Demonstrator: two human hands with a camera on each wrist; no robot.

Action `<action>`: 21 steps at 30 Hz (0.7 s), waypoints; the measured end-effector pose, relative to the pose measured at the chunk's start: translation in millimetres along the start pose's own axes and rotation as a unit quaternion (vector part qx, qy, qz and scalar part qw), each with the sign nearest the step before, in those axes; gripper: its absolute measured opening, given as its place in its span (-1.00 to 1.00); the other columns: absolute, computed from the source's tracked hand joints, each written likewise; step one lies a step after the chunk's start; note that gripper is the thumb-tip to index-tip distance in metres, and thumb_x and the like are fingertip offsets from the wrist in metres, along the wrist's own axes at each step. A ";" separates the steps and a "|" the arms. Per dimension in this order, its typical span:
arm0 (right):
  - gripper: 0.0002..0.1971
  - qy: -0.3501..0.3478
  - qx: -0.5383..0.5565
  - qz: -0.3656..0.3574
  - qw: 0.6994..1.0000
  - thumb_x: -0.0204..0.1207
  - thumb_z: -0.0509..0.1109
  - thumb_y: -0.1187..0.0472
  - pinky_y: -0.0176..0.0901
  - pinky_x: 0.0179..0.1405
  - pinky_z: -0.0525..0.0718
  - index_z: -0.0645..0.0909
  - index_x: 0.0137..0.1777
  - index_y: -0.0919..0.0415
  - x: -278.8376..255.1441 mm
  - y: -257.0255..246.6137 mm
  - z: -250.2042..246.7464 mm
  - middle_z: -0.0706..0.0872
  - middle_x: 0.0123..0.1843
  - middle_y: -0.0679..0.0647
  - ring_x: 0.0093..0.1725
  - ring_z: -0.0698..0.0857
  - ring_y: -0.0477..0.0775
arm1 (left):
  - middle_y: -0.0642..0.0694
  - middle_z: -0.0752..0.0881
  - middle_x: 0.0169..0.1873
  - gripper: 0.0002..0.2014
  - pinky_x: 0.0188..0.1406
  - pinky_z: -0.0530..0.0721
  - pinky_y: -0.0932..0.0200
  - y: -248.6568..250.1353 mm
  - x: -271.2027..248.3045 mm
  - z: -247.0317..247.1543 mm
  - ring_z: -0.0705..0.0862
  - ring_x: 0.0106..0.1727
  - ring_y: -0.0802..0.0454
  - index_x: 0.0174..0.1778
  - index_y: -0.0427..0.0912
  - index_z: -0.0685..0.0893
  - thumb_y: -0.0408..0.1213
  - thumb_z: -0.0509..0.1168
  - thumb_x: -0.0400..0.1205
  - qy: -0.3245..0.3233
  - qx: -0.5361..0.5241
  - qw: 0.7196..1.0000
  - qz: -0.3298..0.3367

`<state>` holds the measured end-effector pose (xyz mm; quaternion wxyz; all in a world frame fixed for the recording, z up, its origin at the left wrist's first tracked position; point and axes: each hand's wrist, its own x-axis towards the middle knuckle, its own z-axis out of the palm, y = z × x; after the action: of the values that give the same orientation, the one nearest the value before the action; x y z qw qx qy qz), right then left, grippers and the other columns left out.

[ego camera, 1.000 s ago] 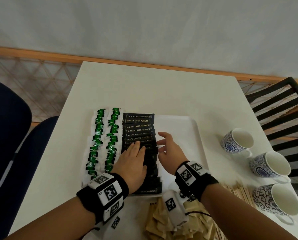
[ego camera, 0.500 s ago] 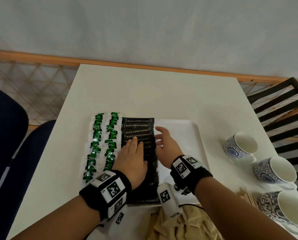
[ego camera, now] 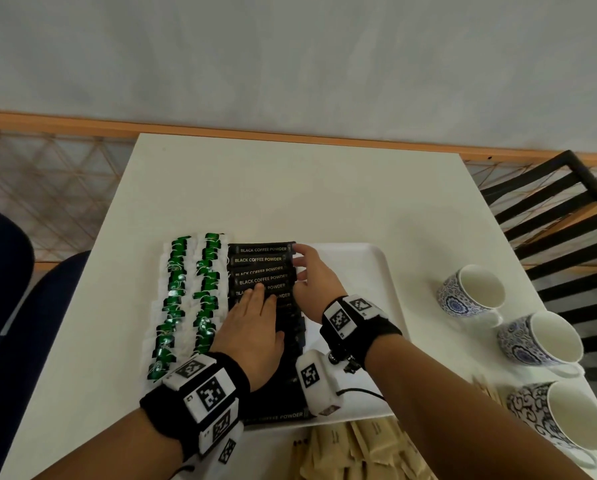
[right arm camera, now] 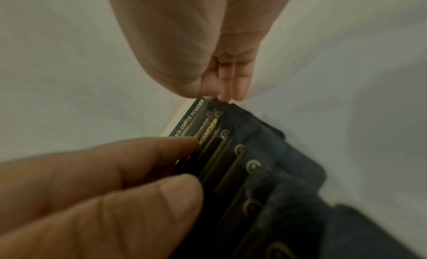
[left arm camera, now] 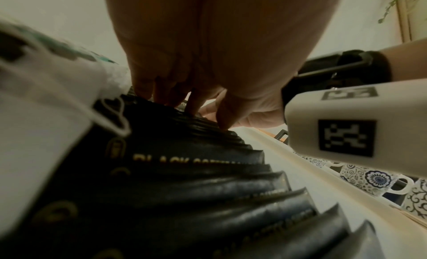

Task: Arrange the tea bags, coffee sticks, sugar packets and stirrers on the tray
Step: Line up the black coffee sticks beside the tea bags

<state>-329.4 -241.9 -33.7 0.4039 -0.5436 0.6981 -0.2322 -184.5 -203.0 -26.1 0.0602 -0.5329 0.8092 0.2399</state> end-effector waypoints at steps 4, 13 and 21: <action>-0.38 -0.002 -0.006 0.013 1.000 0.54 0.19 0.39 -0.16 0.24 0.55 0.21 0.57 -0.03 -20.3 7.7 -12.0 0.46 0.42 -0.01 0.27 0.54 -0.02 | -0.13 -0.14 0.68 -0.39 0.67 -0.08 0.08 2.9 -5.3 -4.0 -0.14 0.69 -0.04 0.68 -0.14 -0.03 -0.08 0.03 0.75 0.012 -0.021 0.999 0.020; -0.64 -0.020 -0.108 -0.041 0.993 0.55 0.21 0.32 -0.53 -0.06 0.49 0.61 0.12 -0.19 -139.6 56.1 -48.2 0.63 0.04 -0.25 -0.05 0.59 -0.32 | 0.09 0.32 0.52 -0.65 0.51 0.31 0.23 16.2 -66.7 0.3 0.25 0.56 0.14 0.39 0.05 0.54 -0.09 0.24 0.66 0.009 -0.073 0.983 0.168; -0.68 -0.002 -0.229 -0.031 0.973 0.52 0.35 -0.02 -0.30 0.08 0.56 0.53 0.27 -0.23 -224.5 92.6 -65.4 0.50 0.24 -0.27 0.15 0.56 -0.21 | 0.13 0.17 0.53 -0.17 0.43 0.42 0.13 30.3 -114.4 32.7 0.26 0.51 0.09 0.59 0.14 0.19 0.22 0.37 0.44 -0.075 0.000 0.975 0.211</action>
<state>-417.1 -9.1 2.6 0.2626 -0.6434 0.7149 -0.0777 -168.1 -83.2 -4.6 0.0689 -0.3304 0.8967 0.2863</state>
